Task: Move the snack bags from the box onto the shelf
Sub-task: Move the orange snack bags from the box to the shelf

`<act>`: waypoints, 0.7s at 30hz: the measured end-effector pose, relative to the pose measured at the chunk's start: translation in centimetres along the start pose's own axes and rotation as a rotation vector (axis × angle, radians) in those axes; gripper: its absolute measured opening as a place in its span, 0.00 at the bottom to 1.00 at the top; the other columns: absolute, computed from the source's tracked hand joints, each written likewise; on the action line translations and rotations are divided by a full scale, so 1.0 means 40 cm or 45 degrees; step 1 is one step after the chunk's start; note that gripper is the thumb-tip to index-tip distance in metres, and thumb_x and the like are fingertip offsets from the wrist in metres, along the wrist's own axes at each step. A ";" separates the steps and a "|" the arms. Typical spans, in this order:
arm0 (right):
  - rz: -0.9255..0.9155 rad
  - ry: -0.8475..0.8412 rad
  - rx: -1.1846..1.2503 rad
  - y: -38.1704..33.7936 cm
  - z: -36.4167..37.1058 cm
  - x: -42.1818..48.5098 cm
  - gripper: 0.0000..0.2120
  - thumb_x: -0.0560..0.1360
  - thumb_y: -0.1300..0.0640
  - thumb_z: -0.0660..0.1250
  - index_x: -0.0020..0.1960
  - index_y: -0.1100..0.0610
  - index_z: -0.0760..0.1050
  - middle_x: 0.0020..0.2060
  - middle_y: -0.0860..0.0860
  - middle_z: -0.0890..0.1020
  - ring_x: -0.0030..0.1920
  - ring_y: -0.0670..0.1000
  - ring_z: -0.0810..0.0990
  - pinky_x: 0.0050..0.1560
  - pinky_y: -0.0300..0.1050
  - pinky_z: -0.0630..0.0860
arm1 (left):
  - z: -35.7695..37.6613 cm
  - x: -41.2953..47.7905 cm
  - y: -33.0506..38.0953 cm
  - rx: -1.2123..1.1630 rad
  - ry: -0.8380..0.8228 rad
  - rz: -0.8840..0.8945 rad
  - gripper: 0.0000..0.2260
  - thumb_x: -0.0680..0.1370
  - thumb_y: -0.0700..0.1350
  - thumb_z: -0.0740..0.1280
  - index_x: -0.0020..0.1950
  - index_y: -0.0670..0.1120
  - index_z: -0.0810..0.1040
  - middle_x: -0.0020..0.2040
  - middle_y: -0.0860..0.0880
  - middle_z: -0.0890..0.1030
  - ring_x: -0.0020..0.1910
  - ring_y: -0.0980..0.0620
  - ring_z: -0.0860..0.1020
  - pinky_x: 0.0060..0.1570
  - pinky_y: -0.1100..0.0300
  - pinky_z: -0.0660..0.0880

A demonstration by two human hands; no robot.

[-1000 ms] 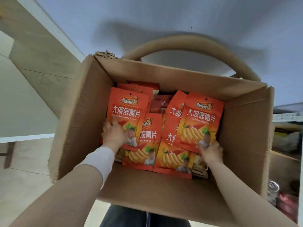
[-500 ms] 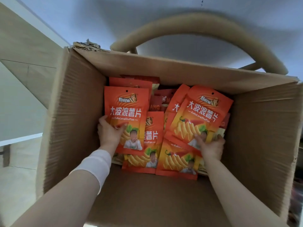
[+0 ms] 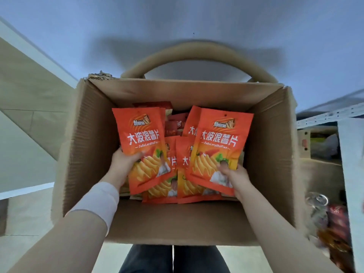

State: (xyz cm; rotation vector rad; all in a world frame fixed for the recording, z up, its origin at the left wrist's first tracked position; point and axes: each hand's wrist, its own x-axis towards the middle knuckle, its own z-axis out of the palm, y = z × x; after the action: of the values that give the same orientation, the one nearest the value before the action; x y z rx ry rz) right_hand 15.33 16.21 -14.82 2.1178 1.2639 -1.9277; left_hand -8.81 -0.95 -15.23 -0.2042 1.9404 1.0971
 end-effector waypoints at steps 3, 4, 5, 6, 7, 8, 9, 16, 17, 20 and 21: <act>-0.091 -0.100 0.134 0.003 -0.042 -0.117 0.14 0.72 0.58 0.71 0.56 0.56 0.75 0.51 0.54 0.82 0.50 0.52 0.81 0.49 0.48 0.78 | -0.002 -0.097 0.038 -0.027 -0.079 0.152 0.24 0.70 0.41 0.74 0.65 0.46 0.72 0.56 0.46 0.80 0.56 0.45 0.79 0.60 0.45 0.73; -0.144 -0.105 0.147 0.006 -0.057 -0.160 0.15 0.72 0.59 0.71 0.57 0.57 0.75 0.51 0.53 0.82 0.49 0.51 0.82 0.48 0.46 0.78 | -0.001 -0.131 0.055 -0.040 -0.108 0.193 0.24 0.70 0.42 0.74 0.64 0.46 0.73 0.56 0.46 0.80 0.56 0.45 0.78 0.60 0.45 0.73; -0.197 -0.089 0.168 0.012 -0.074 -0.204 0.15 0.72 0.58 0.71 0.58 0.57 0.75 0.51 0.54 0.83 0.49 0.52 0.82 0.49 0.47 0.78 | 0.003 -0.162 0.071 -0.059 -0.142 0.234 0.22 0.71 0.43 0.74 0.63 0.46 0.73 0.56 0.46 0.80 0.56 0.45 0.78 0.61 0.45 0.73; -0.238 -0.054 0.194 0.022 -0.092 -0.245 0.14 0.71 0.58 0.72 0.56 0.57 0.76 0.51 0.55 0.83 0.50 0.53 0.82 0.51 0.49 0.78 | 0.009 -0.195 0.088 -0.082 -0.178 0.276 0.20 0.71 0.45 0.74 0.61 0.47 0.74 0.55 0.46 0.80 0.56 0.45 0.78 0.61 0.45 0.73; -0.261 -0.002 0.215 0.035 -0.112 -0.292 0.12 0.71 0.57 0.72 0.54 0.55 0.77 0.51 0.55 0.83 0.50 0.54 0.82 0.52 0.50 0.78 | 0.017 -0.232 0.105 -0.101 -0.212 0.316 0.18 0.70 0.47 0.74 0.58 0.48 0.75 0.54 0.47 0.81 0.55 0.45 0.79 0.61 0.45 0.73; -0.296 0.045 0.241 0.049 -0.136 -0.338 0.09 0.72 0.56 0.71 0.51 0.52 0.76 0.49 0.54 0.83 0.49 0.53 0.82 0.51 0.50 0.78 | 0.027 -0.272 0.123 -0.111 -0.259 0.359 0.19 0.68 0.52 0.74 0.56 0.50 0.76 0.54 0.47 0.81 0.55 0.45 0.79 0.61 0.44 0.72; -0.340 0.082 0.266 0.060 -0.162 -0.387 0.07 0.72 0.55 0.71 0.49 0.50 0.75 0.48 0.52 0.82 0.47 0.52 0.81 0.51 0.50 0.77 | 0.040 -0.310 0.139 -0.117 -0.305 0.406 0.20 0.65 0.56 0.74 0.54 0.52 0.77 0.54 0.48 0.82 0.55 0.45 0.79 0.61 0.43 0.72; -0.562 0.340 0.494 0.212 -0.410 -0.689 0.07 0.74 0.54 0.67 0.50 0.56 0.78 0.44 0.54 0.85 0.45 0.53 0.84 0.44 0.47 0.81 | 0.235 -0.635 0.233 -0.046 -0.626 0.715 0.08 0.73 0.47 0.71 0.51 0.50 0.79 0.49 0.50 0.83 0.52 0.48 0.80 0.60 0.48 0.74; -0.546 0.376 0.560 0.238 -0.448 -0.715 0.11 0.73 0.54 0.69 0.51 0.59 0.78 0.47 0.56 0.85 0.47 0.55 0.84 0.47 0.51 0.80 | 0.267 -0.684 0.238 -0.003 -0.666 0.773 0.08 0.74 0.47 0.70 0.53 0.50 0.79 0.49 0.50 0.82 0.52 0.49 0.80 0.59 0.50 0.74; -0.582 0.498 0.715 0.310 -0.583 -0.791 0.13 0.71 0.57 0.69 0.54 0.61 0.77 0.46 0.56 0.85 0.44 0.53 0.85 0.43 0.46 0.80 | 0.391 -0.848 0.248 0.097 -0.826 0.954 0.11 0.74 0.49 0.70 0.56 0.51 0.77 0.48 0.53 0.81 0.50 0.54 0.80 0.55 0.56 0.74; -0.605 0.550 0.757 0.335 -0.639 -0.823 0.11 0.72 0.60 0.68 0.54 0.61 0.77 0.45 0.55 0.85 0.43 0.51 0.85 0.40 0.42 0.80 | 0.449 -0.913 0.247 0.125 -0.886 1.023 0.13 0.73 0.50 0.70 0.56 0.51 0.77 0.48 0.55 0.81 0.49 0.56 0.79 0.54 0.57 0.74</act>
State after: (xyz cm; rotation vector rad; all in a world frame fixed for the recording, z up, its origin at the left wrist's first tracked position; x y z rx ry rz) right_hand 46.73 2.34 12.36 2.8602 1.5186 -2.3471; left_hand 19.17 9.23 14.24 0.9673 1.4192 1.3173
